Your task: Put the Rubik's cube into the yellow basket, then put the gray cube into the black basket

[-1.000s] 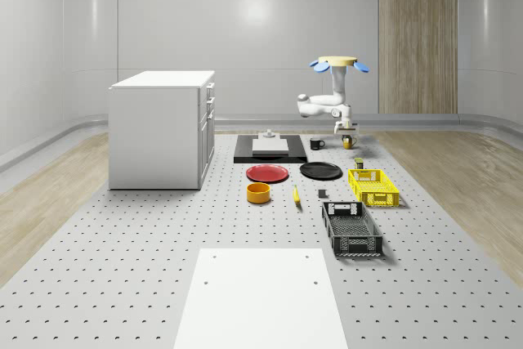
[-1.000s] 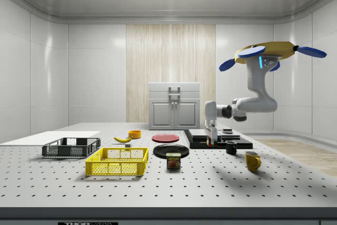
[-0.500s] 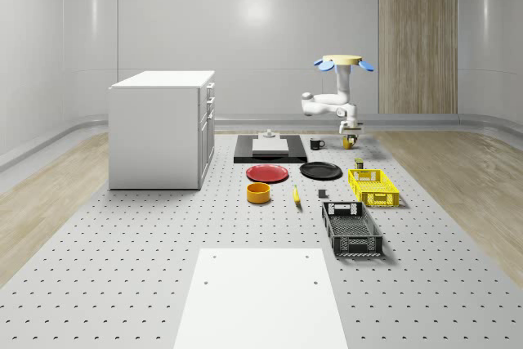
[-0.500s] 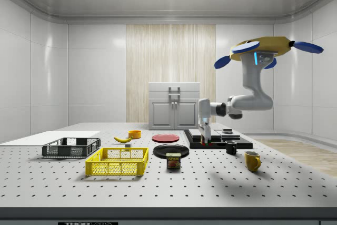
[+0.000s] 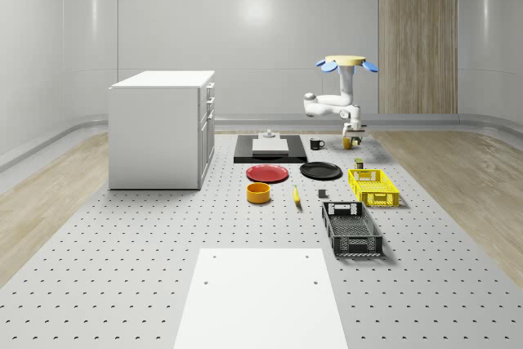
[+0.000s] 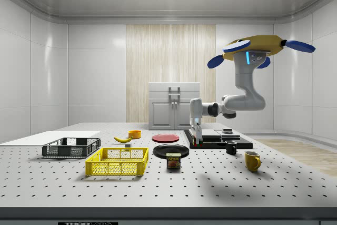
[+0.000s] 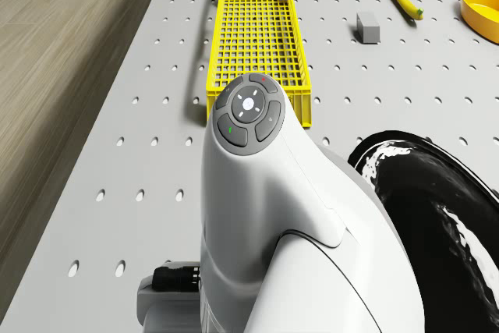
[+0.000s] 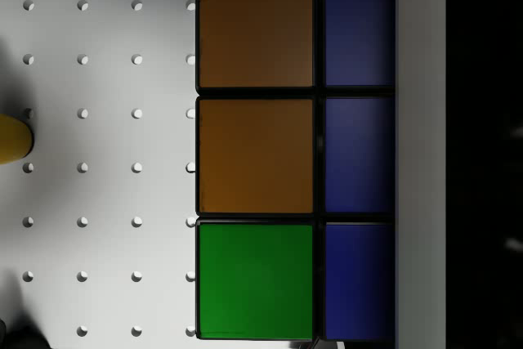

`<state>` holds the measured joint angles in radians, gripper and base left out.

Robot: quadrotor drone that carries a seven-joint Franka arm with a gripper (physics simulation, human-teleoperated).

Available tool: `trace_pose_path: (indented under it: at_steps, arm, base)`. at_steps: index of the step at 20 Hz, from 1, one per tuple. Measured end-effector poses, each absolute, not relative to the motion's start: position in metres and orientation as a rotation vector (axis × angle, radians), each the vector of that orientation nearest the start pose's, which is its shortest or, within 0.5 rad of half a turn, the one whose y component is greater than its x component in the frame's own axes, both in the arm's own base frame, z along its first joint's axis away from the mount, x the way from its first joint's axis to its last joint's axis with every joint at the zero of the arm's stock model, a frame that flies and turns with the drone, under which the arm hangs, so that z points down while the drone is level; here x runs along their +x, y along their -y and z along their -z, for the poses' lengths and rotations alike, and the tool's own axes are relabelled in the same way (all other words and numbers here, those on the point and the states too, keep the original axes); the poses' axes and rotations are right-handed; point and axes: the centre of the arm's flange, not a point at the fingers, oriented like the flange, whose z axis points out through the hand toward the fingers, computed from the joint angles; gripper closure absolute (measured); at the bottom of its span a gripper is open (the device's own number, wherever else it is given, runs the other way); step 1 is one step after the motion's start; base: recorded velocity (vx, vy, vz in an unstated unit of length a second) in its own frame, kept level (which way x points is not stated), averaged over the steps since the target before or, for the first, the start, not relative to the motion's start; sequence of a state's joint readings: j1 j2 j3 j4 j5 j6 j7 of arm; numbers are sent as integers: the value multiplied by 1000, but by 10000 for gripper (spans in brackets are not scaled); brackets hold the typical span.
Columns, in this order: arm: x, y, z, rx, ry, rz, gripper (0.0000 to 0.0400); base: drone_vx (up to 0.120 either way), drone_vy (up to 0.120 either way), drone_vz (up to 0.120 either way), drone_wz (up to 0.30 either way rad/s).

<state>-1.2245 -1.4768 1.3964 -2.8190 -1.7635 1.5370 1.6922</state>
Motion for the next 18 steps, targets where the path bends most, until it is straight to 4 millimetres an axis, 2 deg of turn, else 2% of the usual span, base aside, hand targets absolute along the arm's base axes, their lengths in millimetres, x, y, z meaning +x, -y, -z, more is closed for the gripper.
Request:
trace_pose_path:
  at_steps: [4, 18]
  arm:
    - [325, 0, -487, 1, 2, -785, 75]
    - [325, 0, -487, 1, 2, -785, 75]
  base:
    - [120, 40, 0, 0]
    - [120, 0, 0, 0]
